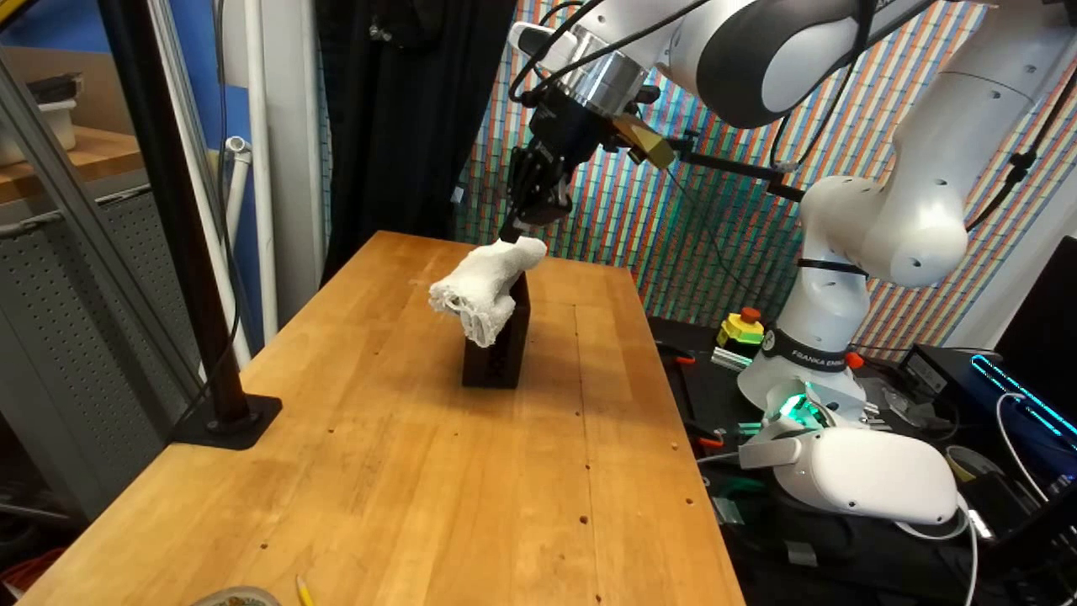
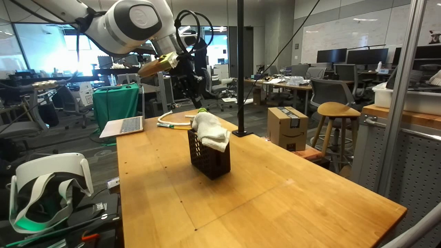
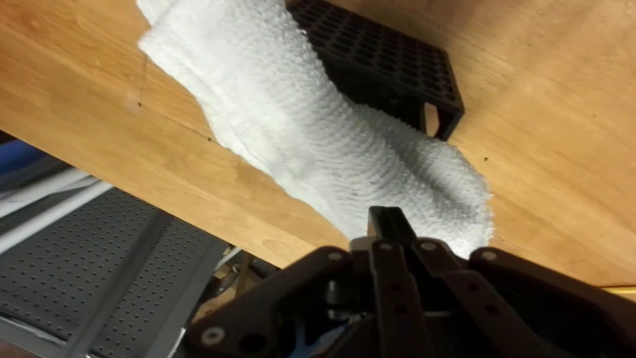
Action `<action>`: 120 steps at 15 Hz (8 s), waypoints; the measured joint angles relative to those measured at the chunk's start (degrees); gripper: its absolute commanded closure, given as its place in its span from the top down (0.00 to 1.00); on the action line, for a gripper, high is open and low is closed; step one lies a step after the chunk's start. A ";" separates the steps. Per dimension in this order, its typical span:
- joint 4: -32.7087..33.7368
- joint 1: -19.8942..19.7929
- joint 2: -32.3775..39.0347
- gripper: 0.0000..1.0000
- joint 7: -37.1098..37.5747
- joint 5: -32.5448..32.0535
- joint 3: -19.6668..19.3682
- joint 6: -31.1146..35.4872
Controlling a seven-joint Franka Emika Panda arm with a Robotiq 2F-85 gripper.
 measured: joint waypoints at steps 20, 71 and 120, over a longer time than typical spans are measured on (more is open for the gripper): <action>-1.54 -2.05 6.84 0.04 19.07 -17.36 1.42 0.89; -5.59 -7.26 -4.02 0.04 -0.56 -8.62 -5.31 -2.42; -2.09 -2.97 7.77 0.04 4.24 -18.42 2.66 5.59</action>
